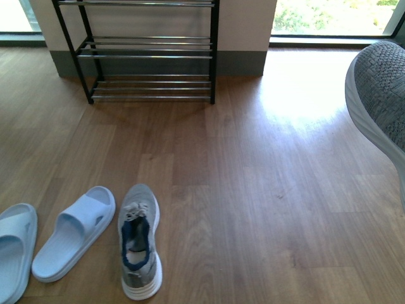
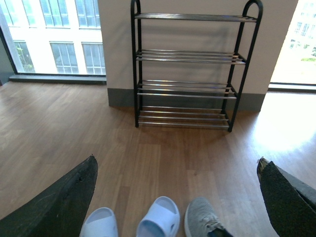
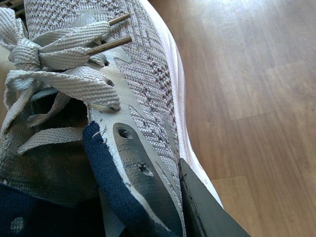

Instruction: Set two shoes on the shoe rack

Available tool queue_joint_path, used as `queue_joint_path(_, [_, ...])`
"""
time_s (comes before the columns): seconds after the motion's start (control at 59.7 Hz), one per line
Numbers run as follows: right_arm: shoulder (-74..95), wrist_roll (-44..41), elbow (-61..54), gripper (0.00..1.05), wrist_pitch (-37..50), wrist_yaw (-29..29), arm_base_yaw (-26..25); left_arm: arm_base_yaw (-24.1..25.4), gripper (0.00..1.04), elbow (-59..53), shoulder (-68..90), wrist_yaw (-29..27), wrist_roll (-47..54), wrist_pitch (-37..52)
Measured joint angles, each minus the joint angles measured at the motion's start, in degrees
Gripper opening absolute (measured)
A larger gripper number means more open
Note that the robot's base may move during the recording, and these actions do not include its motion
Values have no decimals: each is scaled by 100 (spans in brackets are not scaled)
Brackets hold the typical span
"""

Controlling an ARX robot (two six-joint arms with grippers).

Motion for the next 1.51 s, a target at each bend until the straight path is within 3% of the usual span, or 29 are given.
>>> queue_joint_path(0.871, [9, 0, 0, 1, 0, 15, -28, 0, 95, 2, 0, 2, 2, 0])
queue_joint_path(0.921, [9, 0, -2, 1, 0, 15, -28, -199, 95, 151, 186, -671, -330, -433])
queue_joint_path(0.971, [9, 0, -2, 1, 0, 15, -28, -516, 95, 448, 857, -1591, -938, -1038])
queue_joint_path(1.055, [9, 0, -2, 1, 0, 15, -28, -492, 95, 608, 1891, -1777, -1276, -868])
queue_joint_path(1.34, [9, 0, 0, 1, 0, 15, -28, -227, 95, 1440, 6107, -549, -588, 1679])
queue_joint_path(1.507, [9, 0, -2, 1, 0, 15, -28, -337, 95, 2052, 8286, -160, -114, 2369])
